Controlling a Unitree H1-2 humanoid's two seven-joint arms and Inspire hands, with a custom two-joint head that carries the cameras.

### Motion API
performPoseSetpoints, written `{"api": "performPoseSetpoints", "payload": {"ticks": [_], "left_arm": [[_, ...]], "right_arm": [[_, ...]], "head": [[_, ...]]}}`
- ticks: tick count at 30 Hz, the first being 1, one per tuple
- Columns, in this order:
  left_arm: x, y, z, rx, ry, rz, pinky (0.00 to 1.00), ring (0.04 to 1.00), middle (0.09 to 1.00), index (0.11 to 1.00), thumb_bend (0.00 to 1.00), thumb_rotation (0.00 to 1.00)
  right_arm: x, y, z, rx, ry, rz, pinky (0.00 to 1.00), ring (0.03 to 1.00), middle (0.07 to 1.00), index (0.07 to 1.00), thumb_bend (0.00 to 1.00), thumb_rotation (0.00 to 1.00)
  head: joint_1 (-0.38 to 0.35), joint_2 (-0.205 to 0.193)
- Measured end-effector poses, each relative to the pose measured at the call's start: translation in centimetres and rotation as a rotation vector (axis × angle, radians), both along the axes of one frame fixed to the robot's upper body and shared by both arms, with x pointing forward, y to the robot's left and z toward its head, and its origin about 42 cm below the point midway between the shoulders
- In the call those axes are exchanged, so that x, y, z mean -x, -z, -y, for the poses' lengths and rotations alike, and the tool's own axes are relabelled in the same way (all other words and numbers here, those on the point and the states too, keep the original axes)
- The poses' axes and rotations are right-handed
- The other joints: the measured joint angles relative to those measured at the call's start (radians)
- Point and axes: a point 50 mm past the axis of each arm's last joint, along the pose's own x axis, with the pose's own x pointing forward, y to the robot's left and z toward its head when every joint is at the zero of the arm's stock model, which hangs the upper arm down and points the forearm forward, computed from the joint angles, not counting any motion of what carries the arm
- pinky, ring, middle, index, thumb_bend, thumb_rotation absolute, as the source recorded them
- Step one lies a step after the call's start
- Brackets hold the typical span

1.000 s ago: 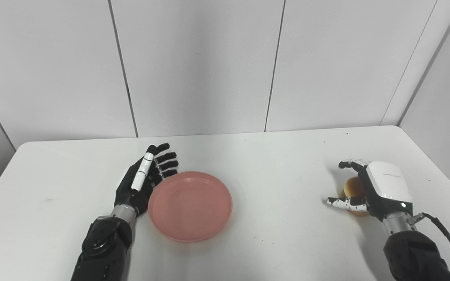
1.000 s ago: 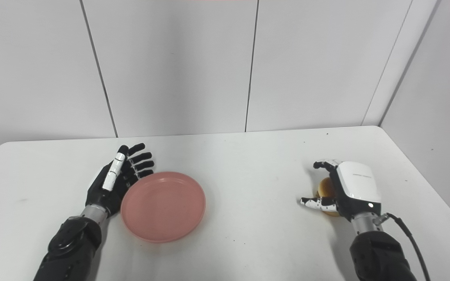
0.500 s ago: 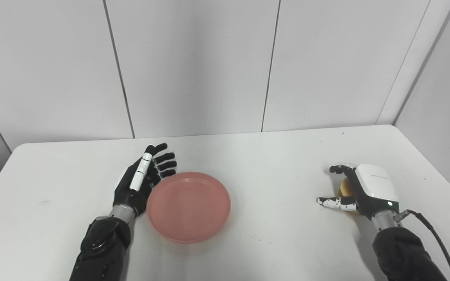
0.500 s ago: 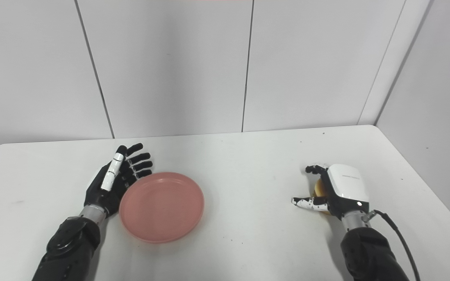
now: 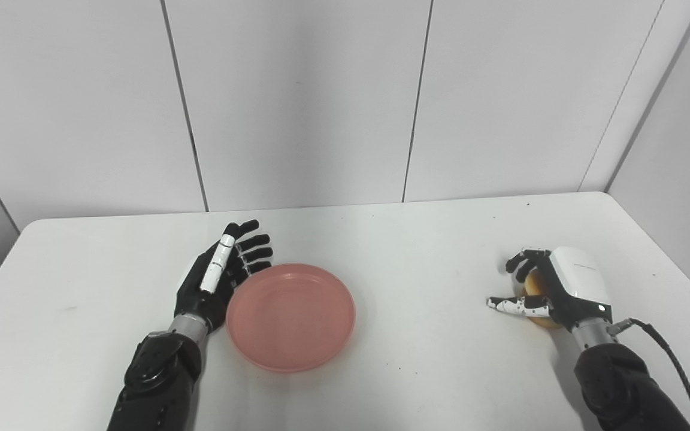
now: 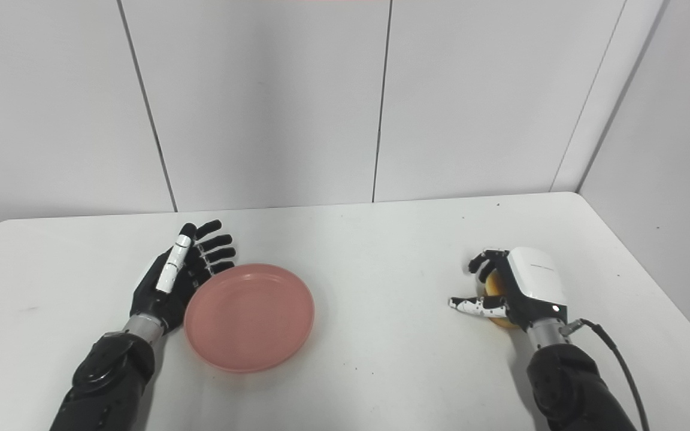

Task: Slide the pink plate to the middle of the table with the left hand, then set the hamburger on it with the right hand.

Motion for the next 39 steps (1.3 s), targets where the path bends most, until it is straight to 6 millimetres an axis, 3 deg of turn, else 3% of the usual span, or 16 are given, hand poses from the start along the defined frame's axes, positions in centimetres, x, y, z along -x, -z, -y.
{"api": "performPoseSetpoints", "payload": {"ticks": [21,31,39], "left_arm": [[-0.2,0.0,0.1,-0.001,0.001,-0.005,0.62,0.672,0.692,0.734,0.73,0.71],[-0.3,0.0,0.5,-0.001,0.009,-0.007,0.64,0.677,0.694,0.727,0.76,0.72],[-1.2,-0.1,1.8,0.007,0.018,-0.009,0.63,0.670,0.687,0.721,0.77,0.70]], "right_arm": [[-0.1,-0.9,-0.6,-0.009,-0.032,-0.002,0.24,0.295,0.377,0.479,0.52,0.16],[0.6,-8.7,-5.3,0.049,-0.225,0.192,0.25,0.317,0.390,0.480,0.51,0.16],[-0.5,-12.4,-7.5,0.048,-0.298,0.254,0.26,0.317,0.388,0.482,0.51,0.16]], "head": [[0.017,-0.002],[0.077,0.020],[0.133,0.020]]}}
